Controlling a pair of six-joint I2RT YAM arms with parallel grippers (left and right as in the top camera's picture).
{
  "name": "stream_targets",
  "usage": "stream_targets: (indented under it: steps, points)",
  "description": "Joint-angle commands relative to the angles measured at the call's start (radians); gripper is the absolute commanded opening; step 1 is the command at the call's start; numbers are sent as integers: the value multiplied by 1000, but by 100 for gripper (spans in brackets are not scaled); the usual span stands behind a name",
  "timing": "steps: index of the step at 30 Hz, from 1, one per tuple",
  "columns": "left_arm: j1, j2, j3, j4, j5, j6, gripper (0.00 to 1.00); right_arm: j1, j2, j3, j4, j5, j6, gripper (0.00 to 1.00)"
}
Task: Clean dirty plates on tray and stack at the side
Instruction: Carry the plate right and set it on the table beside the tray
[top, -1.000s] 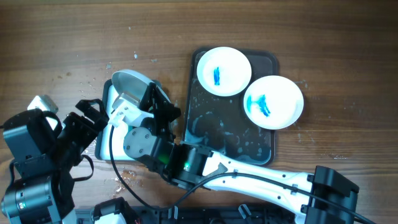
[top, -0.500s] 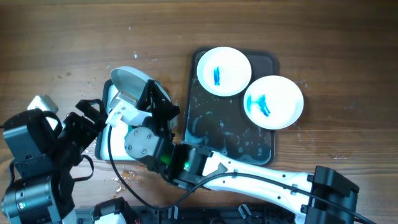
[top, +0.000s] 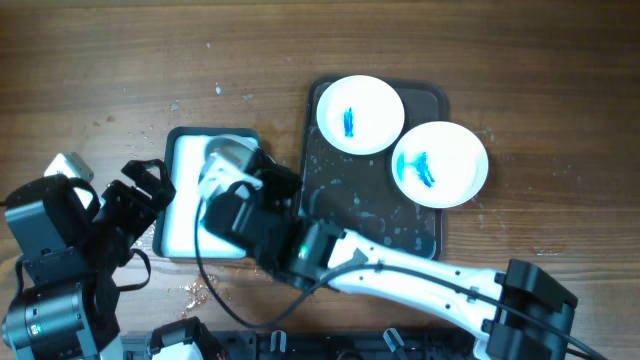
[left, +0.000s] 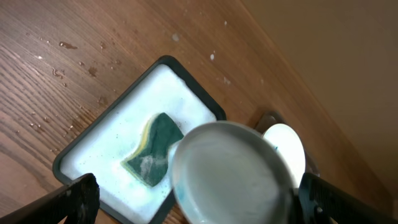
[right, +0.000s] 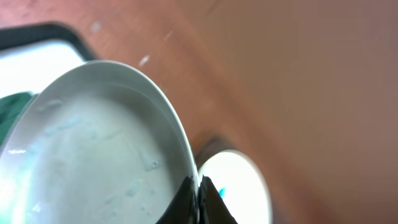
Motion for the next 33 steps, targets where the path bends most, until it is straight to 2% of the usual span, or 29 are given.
stream_targets:
  steps: [1,5,7,10,13,16,19,23,29,30,32,33]
  points:
    - [6,0,18,5,8,5,100,-69,-60,6,-42,-289,404,4]
    - [6,20,18,6,9,6,100,-285,-234,6,-188,-635,613,4]
    - [5,41,18,5,13,16,100,-511,-333,6,-318,-847,686,4]
    - [5,88,18,5,82,84,100,-882,-425,6,-479,-1093,686,4]
    - [5,129,18,1,100,92,100,-1176,-444,6,-597,-1139,671,4]
    - [5,170,18,-5,100,92,100,-1474,-410,5,-674,-1135,582,4]
    - [5,201,18,-9,100,92,100,-1714,-312,4,-727,-1027,553,4]
    - [5,213,18,-10,135,138,100,-1832,-146,4,-747,-906,546,4]
    - [5,212,18,-13,140,140,100,-1836,27,-5,-748,-879,532,4]
    - [5,212,18,-13,140,140,100,-1836,41,-10,-745,-867,523,9]
    - [5,212,18,-14,140,140,100,-1836,37,-9,-747,-859,521,45]
    - [5,212,18,-16,140,140,100,-1835,22,-9,-746,-884,509,52]
